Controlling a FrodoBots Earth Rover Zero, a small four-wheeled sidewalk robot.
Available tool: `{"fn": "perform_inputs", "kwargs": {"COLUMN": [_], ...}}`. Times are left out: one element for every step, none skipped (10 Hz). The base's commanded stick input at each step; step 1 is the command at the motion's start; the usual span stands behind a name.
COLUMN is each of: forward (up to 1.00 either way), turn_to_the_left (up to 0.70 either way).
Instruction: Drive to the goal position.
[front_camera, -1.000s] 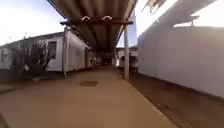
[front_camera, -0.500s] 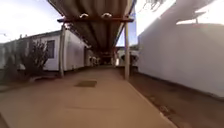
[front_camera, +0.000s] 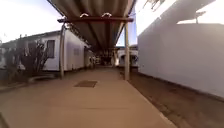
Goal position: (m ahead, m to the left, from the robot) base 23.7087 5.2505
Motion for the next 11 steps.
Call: {"fn": "perform_inputs", "kwargs": {"forward": [0.7,0.7,0.7,0.7,0.7,0.7,0.7,0.49,0.25,0.0,0.39], "turn_to_the_left": [0.33,0.35,0.35,0.0,0.0,0.0,0.0,0.0,0.0,0.0,0.0]}}
